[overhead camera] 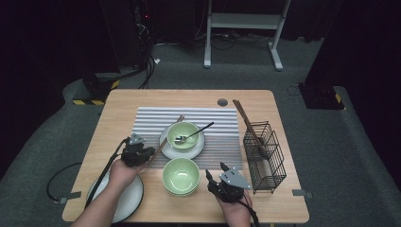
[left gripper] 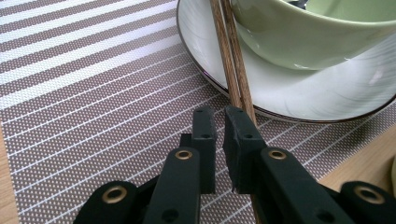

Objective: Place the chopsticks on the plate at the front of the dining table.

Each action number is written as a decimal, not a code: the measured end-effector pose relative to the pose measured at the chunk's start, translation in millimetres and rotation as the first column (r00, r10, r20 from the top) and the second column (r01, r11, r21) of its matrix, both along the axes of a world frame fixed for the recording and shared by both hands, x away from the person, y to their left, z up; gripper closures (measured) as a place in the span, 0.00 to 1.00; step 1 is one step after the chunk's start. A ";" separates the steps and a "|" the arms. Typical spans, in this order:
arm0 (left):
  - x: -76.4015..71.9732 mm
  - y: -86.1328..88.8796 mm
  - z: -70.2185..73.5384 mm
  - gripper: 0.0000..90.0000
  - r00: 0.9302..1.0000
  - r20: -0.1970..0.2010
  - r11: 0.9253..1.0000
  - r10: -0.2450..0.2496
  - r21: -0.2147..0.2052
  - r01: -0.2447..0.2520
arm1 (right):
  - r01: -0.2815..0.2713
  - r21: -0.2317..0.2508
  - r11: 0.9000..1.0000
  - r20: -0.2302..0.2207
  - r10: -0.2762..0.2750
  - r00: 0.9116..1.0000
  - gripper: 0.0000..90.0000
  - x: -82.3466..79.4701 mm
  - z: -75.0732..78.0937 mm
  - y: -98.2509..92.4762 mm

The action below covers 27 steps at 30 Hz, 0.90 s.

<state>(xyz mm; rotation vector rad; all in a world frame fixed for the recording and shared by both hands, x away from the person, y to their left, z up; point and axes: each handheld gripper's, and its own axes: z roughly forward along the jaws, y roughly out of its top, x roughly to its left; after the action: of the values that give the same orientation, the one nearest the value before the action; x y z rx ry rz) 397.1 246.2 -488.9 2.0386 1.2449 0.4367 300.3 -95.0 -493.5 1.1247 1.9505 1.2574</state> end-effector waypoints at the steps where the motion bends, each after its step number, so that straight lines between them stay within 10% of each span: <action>1: 0.0 0.0 0.0 0.91 1.000 0.000 1.000 0.000 0.000 0.000 | 0.000 0.000 1.000 0.000 0.000 1.000 0.45 0.0 0.0 0.0; 27: -5.8 -8.3 -2.5 0.91 1.000 -0.012 1.000 -0.025 0.001 0.025 | 0.006 0.012 1.000 0.002 -0.006 1.000 0.45 -0.4 1.4 -2.1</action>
<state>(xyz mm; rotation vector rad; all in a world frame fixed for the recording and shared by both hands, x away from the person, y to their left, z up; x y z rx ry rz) 391.3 237.8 -491.4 2.0587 1.2249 0.4147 299.9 -97.1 -492.1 1.1338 1.9394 1.2681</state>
